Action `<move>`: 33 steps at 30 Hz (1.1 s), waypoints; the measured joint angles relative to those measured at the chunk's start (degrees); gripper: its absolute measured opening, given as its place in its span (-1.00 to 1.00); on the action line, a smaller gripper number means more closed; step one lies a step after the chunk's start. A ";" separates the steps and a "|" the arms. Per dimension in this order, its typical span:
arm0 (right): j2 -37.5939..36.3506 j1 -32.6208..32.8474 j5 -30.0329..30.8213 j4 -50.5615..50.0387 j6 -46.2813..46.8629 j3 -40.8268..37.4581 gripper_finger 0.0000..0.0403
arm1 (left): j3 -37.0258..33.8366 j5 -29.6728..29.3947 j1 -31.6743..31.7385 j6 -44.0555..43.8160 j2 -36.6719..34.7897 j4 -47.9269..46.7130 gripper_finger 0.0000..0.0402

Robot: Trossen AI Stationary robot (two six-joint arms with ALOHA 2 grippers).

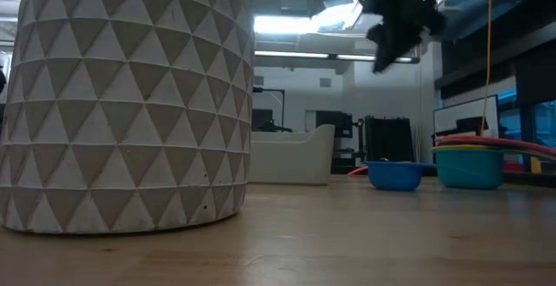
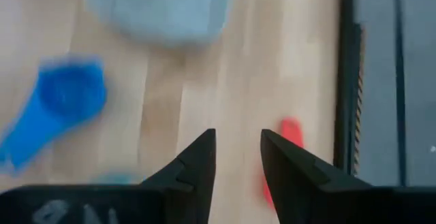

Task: Nest measuring cups in basket
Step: Stack the blue measuring cup on top of the the orange measuring cup

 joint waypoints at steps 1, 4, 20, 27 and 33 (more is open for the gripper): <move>0.00 0.00 -1.39 2.24 2.95 0.36 -0.40 | 0.00 0.00 0.00 0.00 0.00 0.02 -0.59; 0.00 0.00 -6.20 8.70 11.25 0.31 -0.40 | 0.02 0.00 0.00 0.00 0.00 0.00 -0.59; 10.18 5.54 -16.02 11.33 17.92 -0.72 -0.40 | 0.02 0.00 0.00 0.00 0.02 -0.02 -0.59; 14.64 8.06 -16.00 5.71 14.01 -0.74 -0.40 | 0.02 0.02 0.00 -0.02 0.02 -0.04 -0.59; 18.89 10.17 -15.97 4.57 13.37 -0.74 -0.40 | 0.02 0.02 0.00 -0.02 0.02 -0.04 -0.59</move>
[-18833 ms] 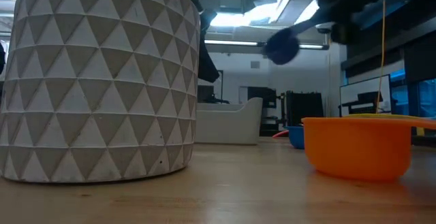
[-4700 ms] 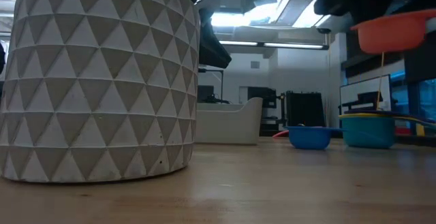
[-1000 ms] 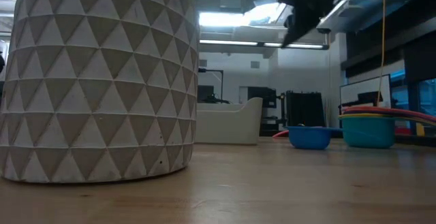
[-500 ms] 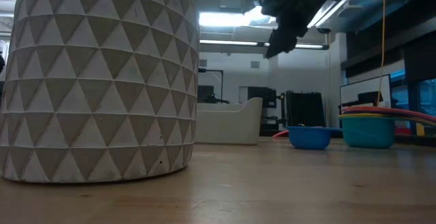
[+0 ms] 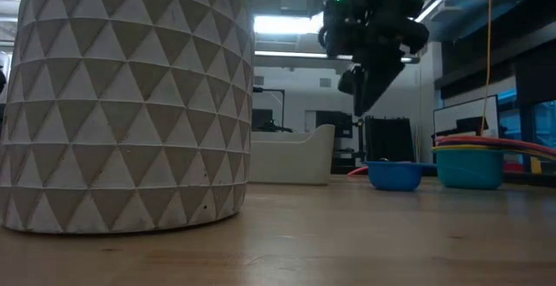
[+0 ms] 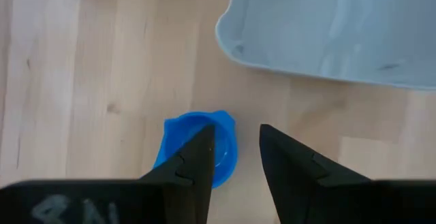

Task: Nest measuring cups in basket
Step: Stack the blue measuring cup on top of the the orange measuring cup

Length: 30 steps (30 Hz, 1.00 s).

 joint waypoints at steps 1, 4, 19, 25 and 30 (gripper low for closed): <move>0.66 0.29 -0.01 -0.31 -0.03 0.00 -0.40 | 0.00 0.00 0.00 0.00 0.00 -0.01 -0.59; 2.73 0.89 -0.02 -1.05 -0.18 -0.02 -0.40 | 0.02 0.00 0.00 0.00 0.00 -0.02 -0.59; 8.15 1.22 3.36 -1.86 -0.04 -0.04 -0.40 | 0.02 0.00 0.00 0.00 0.00 -0.05 -0.59; 9.02 1.73 3.10 -1.86 -0.03 -0.04 -0.40 | 0.02 0.01 0.00 0.00 0.00 -0.13 -0.59; 9.03 2.47 3.04 -1.66 -0.02 -0.04 -0.40 | 0.02 0.02 0.02 0.00 0.00 -0.26 -0.59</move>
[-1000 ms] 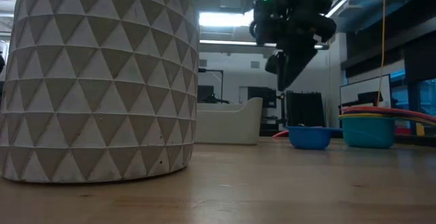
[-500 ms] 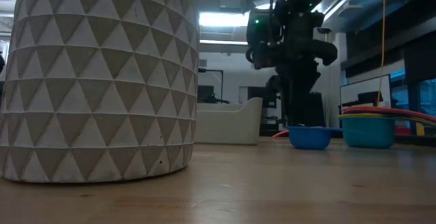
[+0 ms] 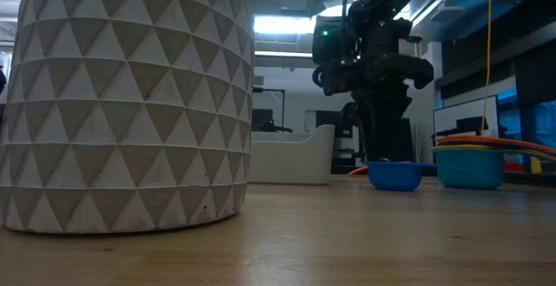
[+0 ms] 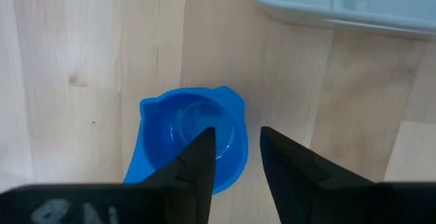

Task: Nest measuring cups in basket
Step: Stack the blue measuring cup on top of the the orange measuring cup

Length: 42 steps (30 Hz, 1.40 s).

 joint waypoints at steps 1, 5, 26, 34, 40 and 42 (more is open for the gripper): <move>0.00 0.16 0.00 0.03 -0.01 0.00 -0.40 | 0.00 0.00 -0.02 0.00 0.00 -0.01 -0.59; 0.79 0.50 0.03 0.41 -0.07 0.00 -0.40 | 0.00 0.00 0.00 0.00 0.00 -0.07 -0.59; 4.09 0.57 3.96 -0.23 -0.02 0.00 -0.65 | 0.00 4.57 -0.04 -0.10 0.02 -0.17 -0.59; 4.07 0.57 3.80 -1.18 0.00 0.00 -0.93 | 0.00 4.57 -0.04 -0.11 0.02 -0.17 -0.59; 2.60 0.59 3.97 -5.78 0.00 0.00 -0.95 | 0.00 4.57 -0.04 -0.11 0.02 -0.17 -0.59; 0.97 0.59 3.96 -6.76 0.00 0.00 -0.95 | 0.00 4.55 -0.04 -0.11 0.02 -0.15 -0.59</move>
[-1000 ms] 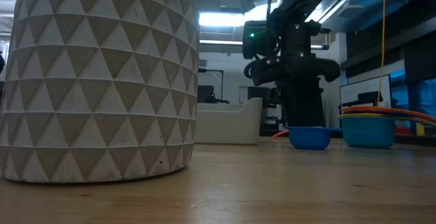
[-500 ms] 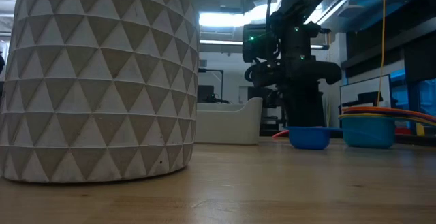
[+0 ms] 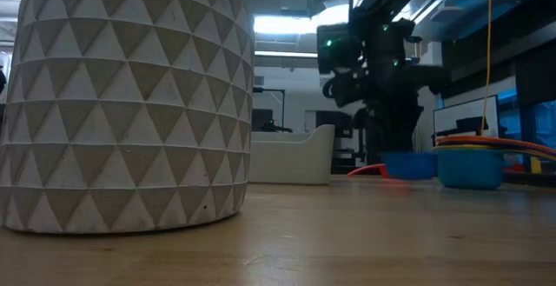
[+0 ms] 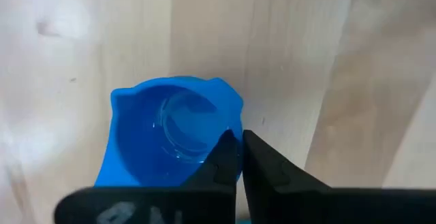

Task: Nest measuring cups in basket
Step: Stack the blue measuring cup on top of the the orange measuring cup

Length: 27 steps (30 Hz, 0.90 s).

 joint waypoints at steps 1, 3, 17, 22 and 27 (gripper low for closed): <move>-0.90 0.01 -0.02 -0.17 0.00 0.00 -0.95 | 0.00 0.00 0.00 0.00 0.00 -0.02 -0.59; -3.17 0.09 -0.72 -0.74 0.00 0.00 -0.94 | 0.00 0.00 0.00 0.00 0.00 0.00 -0.59; -25.92 0.07 -6.37 -11.22 0.00 0.00 -0.92 | 0.00 0.00 0.00 0.04 0.00 0.06 -0.59; -31.90 0.01 -2.32 -15.49 0.05 0.04 -0.92 | 0.00 0.00 0.00 0.04 0.00 0.13 -0.59; -35.06 -0.05 5.25 -20.05 0.22 0.04 -0.91 | 0.00 0.00 0.00 0.04 0.00 0.42 -0.59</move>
